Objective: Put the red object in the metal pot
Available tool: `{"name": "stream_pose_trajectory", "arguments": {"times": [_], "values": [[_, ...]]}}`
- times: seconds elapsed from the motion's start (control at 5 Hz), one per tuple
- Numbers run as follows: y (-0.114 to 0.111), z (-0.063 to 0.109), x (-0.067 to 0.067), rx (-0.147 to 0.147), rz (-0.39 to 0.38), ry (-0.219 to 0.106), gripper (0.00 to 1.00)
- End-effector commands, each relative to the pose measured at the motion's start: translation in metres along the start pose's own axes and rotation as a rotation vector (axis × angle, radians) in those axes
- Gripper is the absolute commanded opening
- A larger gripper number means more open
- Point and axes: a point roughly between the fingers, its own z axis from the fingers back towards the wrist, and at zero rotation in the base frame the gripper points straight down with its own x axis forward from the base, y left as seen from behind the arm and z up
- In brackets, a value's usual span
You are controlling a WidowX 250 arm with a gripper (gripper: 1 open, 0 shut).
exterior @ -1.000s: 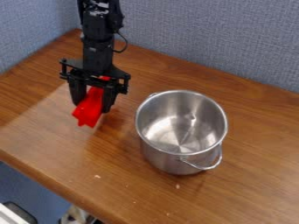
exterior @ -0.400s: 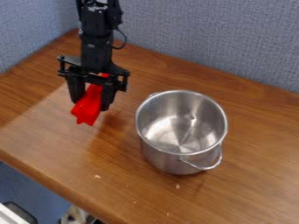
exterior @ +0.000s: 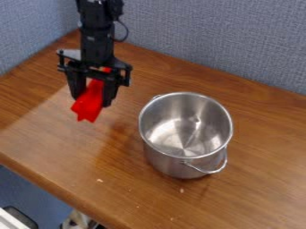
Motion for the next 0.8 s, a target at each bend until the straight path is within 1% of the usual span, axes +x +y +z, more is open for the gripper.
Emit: {"name": "stream_pose_trajectory", "arguments": {"times": [0.0, 0.2, 0.4, 0.6], "values": [[-0.013, 0.043, -0.003, -0.036, -0.026, -0.091, 0.00], [-0.036, 0.064, -0.006, -0.060, -0.076, -0.111, 0.00], [-0.072, 0.080, -0.005, -0.076, -0.151, -0.123, 0.00], [-0.113, 0.089, -0.018, -0.075, -0.238, -0.109, 0.00]]}}
